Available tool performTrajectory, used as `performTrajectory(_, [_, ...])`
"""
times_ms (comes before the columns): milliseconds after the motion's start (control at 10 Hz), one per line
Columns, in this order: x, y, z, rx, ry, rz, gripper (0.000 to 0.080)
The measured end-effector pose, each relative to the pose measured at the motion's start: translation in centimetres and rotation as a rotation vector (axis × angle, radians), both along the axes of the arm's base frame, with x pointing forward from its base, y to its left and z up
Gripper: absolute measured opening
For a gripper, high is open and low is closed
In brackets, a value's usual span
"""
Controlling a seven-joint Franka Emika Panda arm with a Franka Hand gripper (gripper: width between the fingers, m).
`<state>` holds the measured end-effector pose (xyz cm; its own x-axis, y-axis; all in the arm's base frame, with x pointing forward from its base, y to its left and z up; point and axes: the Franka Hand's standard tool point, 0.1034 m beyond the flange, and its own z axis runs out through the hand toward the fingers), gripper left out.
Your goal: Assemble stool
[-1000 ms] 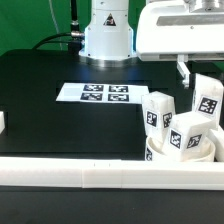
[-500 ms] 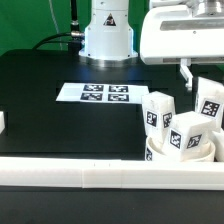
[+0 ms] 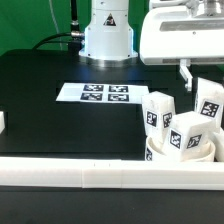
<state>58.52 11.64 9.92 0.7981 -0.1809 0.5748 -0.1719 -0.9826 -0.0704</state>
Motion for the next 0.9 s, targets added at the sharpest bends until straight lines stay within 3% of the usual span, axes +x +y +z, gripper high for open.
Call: performTrajectory(900, [0.0,-1.2,-0.8,-0.018,-0.022,-0.011,0.0324])
